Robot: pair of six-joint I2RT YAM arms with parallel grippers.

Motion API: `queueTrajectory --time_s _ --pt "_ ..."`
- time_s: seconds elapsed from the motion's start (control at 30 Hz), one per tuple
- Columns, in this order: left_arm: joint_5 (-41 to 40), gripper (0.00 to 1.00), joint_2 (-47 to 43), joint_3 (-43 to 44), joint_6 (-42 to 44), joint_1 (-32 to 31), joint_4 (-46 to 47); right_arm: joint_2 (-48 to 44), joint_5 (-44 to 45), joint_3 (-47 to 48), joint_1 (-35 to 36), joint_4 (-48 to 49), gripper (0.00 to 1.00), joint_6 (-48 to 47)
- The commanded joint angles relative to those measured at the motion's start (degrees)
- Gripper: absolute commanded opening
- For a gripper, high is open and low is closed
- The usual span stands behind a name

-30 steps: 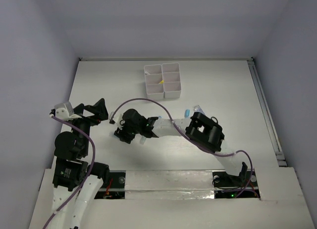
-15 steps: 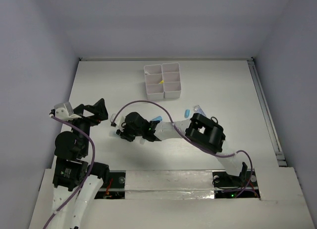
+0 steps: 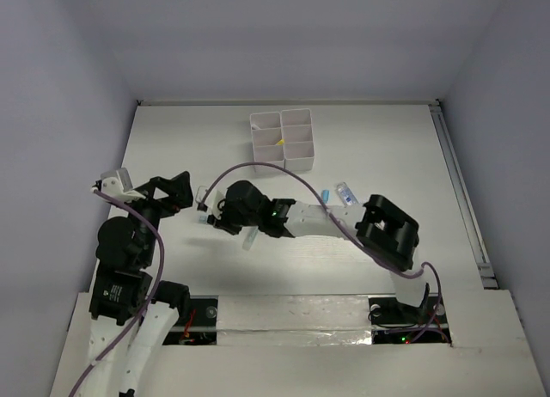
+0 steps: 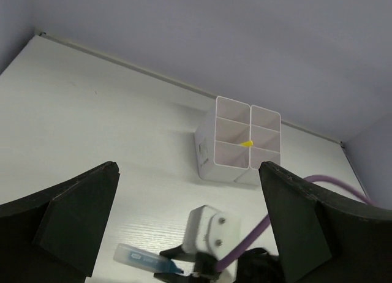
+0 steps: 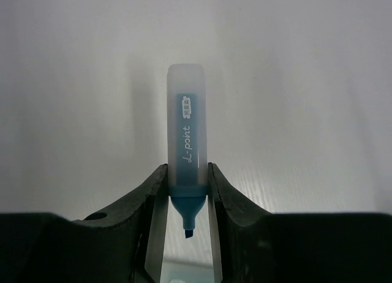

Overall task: Sort the stationery into containers
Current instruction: Pick up the pen from the center of the board.

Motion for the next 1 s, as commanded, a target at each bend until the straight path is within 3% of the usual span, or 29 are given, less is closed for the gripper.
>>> queueTrajectory --time_s 0.0,0.13,0.23,0.27,0.37,0.67,0.97 --pt "3.80 0.99 1.57 1.74 -1.84 -0.21 0.09 -7.86 -2.57 -1.96 -2.63 -2.35 0.12 -1.26" --pt "6.61 0.99 3.15 2.18 -2.80 -0.21 0.44 -14.36 -6.78 -5.74 -6.14 -5.60 0.12 -0.73" --pt "10.82 0.82 4.90 2.79 -4.03 -0.21 0.44 -19.72 -11.07 -8.03 -9.22 -10.17 0.12 -1.00" --pt "13.53 0.70 5.69 3.32 -4.82 -0.21 -0.26 -20.87 -12.49 -8.64 -10.18 -12.53 0.12 -1.00" --pt "20.22 0.60 9.47 5.17 -5.26 -0.21 -2.02 -25.35 -16.89 -9.70 -13.26 -15.96 0.10 -2.39" --pt "40.70 0.68 16.95 0.43 -11.24 -0.21 4.82 -32.39 -28.06 -6.89 -15.91 -20.72 0.09 -6.27" --pt "44.75 0.73 19.67 -1.86 -13.96 0.32 8.78 -33.36 -29.73 -4.79 -15.91 -20.46 0.09 -6.62"
